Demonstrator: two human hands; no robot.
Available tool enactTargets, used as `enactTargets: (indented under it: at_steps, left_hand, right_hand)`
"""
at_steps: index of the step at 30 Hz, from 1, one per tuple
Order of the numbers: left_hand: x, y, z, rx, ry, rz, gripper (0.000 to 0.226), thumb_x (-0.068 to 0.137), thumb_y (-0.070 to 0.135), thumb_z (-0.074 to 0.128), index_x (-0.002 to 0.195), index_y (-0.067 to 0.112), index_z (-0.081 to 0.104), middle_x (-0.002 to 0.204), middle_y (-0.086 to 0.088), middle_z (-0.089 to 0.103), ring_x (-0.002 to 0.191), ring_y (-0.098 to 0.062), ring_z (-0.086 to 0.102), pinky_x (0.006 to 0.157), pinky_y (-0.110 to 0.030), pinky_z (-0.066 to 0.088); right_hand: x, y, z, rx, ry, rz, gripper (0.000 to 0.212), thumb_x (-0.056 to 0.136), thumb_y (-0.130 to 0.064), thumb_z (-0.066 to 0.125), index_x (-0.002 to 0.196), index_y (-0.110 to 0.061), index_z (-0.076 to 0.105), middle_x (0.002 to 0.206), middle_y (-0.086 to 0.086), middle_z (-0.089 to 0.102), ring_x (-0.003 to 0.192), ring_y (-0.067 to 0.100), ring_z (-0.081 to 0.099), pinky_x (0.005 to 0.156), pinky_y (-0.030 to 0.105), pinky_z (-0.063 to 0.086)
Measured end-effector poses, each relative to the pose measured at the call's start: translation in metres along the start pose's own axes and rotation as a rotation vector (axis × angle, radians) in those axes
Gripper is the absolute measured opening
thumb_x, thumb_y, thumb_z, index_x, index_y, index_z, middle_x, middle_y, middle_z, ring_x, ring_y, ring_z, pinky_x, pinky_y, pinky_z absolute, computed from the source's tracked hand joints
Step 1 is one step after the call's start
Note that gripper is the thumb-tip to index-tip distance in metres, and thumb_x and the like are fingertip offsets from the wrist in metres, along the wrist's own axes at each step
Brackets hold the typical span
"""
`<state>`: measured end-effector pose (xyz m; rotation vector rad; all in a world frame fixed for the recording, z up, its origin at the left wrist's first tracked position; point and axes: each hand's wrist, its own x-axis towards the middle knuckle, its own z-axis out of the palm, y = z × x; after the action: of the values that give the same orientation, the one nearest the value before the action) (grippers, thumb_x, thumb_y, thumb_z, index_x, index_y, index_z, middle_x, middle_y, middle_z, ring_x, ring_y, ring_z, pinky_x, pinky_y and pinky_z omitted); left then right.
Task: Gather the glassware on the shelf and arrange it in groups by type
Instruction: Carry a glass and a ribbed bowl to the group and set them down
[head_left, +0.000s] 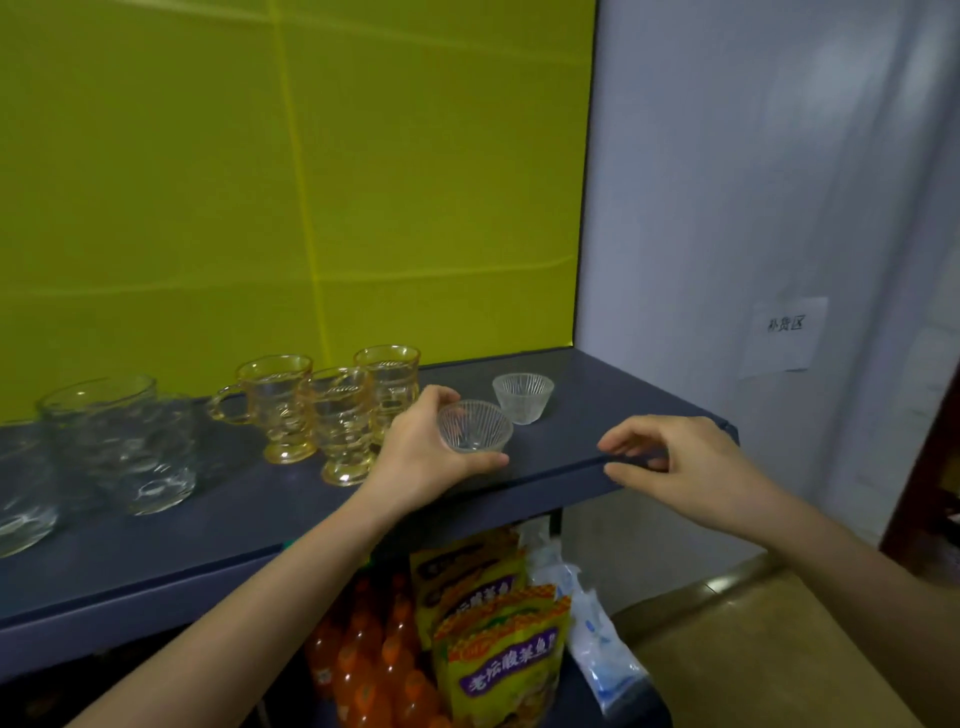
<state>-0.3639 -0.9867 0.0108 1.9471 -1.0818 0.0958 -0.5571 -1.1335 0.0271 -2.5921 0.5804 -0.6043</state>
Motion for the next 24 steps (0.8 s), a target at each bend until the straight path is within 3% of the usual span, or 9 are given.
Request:
enactTargets:
  at_steps: [6, 11, 19, 24]
  left_hand:
    - [0.033, -0.009, 0.025, 0.047, -0.034, -0.031, 0.078, 0.059, 0.037, 0.082, 0.121, 0.009, 0.045, 0.121, -0.006, 0.055, 0.107, -0.017, 0.052, 0.087, -0.021, 0.037]
    - [0.045, -0.015, 0.033, 0.086, -0.016, -0.056, 0.080, 0.060, 0.039, 0.081, 0.124, 0.007, 0.043, 0.124, -0.007, 0.052, 0.114, -0.019, 0.049, 0.095, -0.025, 0.036]
    - [0.050, -0.012, 0.039, 0.158, 0.018, -0.123, 0.081, 0.065, 0.042, 0.077, 0.128, 0.007, 0.039, 0.130, -0.008, 0.049, 0.118, -0.018, 0.046, 0.093, -0.018, 0.031]
    - [0.040, -0.002, 0.041, 0.241, 0.026, -0.166, 0.095, 0.066, 0.045, 0.075, 0.137, 0.006, 0.026, 0.143, -0.009, 0.035, 0.132, -0.018, 0.033, 0.104, -0.020, 0.023]
  right_hand:
    - [0.040, 0.019, -0.007, -0.058, -0.042, -0.033, 0.015, 0.081, -0.037, 0.064, 0.095, -0.040, 0.060, 0.105, -0.017, 0.065, 0.100, 0.002, 0.060, 0.089, 0.035, 0.051]
    - [0.062, 0.030, 0.000, -0.112, -0.114, -0.076, 0.021, 0.082, -0.039, 0.062, 0.102, -0.036, 0.062, 0.106, -0.019, 0.064, 0.099, -0.002, 0.058, 0.088, 0.030, 0.050]
    - [0.085, 0.036, 0.004, -0.129, -0.202, -0.216, 0.024, 0.082, -0.043, 0.060, 0.105, -0.036, 0.061, 0.106, -0.021, 0.063, 0.100, -0.002, 0.057, 0.089, 0.031, 0.050]
    - [0.097, 0.038, 0.000, -0.147, -0.262, -0.332, 0.027, 0.082, -0.045, 0.058, 0.108, -0.036, 0.060, 0.111, -0.021, 0.063, 0.105, 0.001, 0.057, 0.090, 0.035, 0.049]
